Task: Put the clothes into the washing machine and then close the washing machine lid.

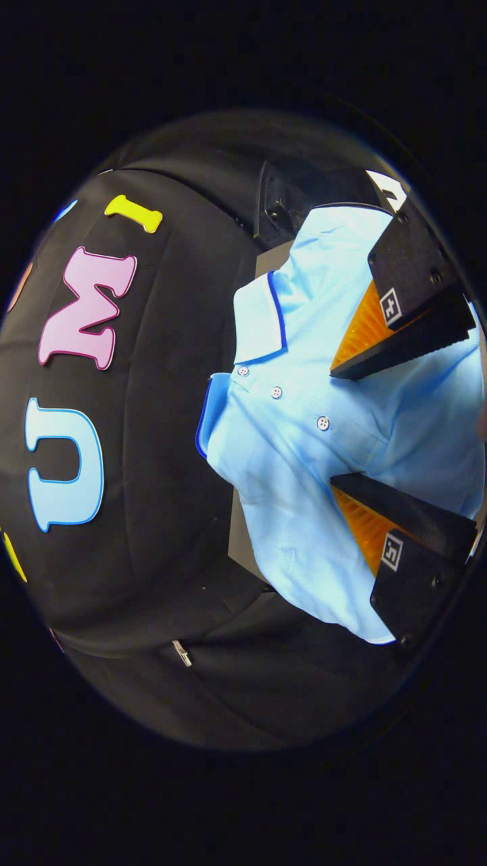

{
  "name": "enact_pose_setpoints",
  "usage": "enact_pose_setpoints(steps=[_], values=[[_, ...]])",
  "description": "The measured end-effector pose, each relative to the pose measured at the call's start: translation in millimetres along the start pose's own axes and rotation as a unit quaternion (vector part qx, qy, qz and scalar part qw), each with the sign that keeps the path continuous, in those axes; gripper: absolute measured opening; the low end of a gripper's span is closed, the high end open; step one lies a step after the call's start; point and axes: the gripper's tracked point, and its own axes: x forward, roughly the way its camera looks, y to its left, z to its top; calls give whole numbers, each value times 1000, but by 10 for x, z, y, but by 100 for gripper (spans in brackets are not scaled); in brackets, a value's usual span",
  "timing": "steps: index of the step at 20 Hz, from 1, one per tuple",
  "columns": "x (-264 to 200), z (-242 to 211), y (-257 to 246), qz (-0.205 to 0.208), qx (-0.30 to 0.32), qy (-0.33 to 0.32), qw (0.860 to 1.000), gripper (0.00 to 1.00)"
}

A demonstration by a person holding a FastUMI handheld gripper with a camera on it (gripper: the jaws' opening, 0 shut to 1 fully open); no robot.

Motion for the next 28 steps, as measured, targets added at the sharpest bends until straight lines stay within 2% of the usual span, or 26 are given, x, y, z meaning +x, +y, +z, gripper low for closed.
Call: enact_pose_setpoints(steps=[4,8,10,12,21,28], values=[[-6,56,19,11,10,-14,1000,91],[-6,77,-23,19,-40,-49,998,26],[-26,100,-19,16,-75,-65,995,25],[-55,101,-36,7,-86,-72,994,6],[-381,220,-56,33,-76,-112,990,6],[-645,57,-151,63,-95,-127,985,6]])
